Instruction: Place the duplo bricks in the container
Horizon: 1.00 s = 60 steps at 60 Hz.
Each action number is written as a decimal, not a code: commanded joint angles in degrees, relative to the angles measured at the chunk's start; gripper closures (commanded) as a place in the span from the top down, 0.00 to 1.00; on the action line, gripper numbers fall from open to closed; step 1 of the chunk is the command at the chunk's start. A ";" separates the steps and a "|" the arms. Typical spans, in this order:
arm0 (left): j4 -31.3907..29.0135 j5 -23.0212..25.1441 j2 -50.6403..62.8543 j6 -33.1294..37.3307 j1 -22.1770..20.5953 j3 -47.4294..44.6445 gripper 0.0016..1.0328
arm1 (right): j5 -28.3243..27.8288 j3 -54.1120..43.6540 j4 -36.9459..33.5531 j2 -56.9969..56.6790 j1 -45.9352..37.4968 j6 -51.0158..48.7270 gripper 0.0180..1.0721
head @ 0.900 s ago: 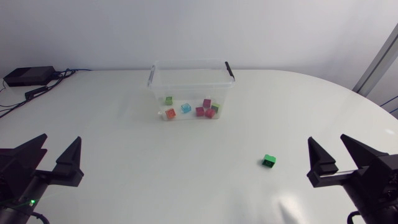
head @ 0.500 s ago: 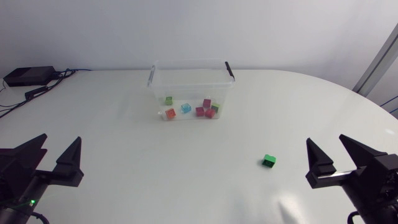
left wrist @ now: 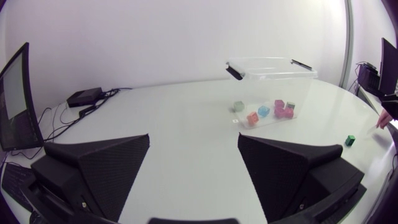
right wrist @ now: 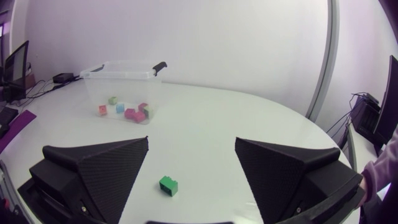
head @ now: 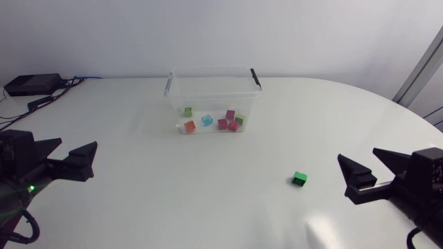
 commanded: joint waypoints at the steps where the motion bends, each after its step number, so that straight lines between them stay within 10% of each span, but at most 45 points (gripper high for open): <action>1: -3.72 0.59 3.60 -1.36 -0.58 5.76 0.96 | -1.70 5.32 -3.73 5.54 0.89 -0.89 0.96; 23: -24.63 0.41 15.72 -1.28 -6.20 20.08 0.96 | -6.98 21.84 -19.20 30.24 4.75 -2.12 0.96; 60: -30.52 0.50 30.23 10.59 -11.92 21.67 0.96 | -10.23 20.97 -18.68 53.01 24.35 -8.97 0.96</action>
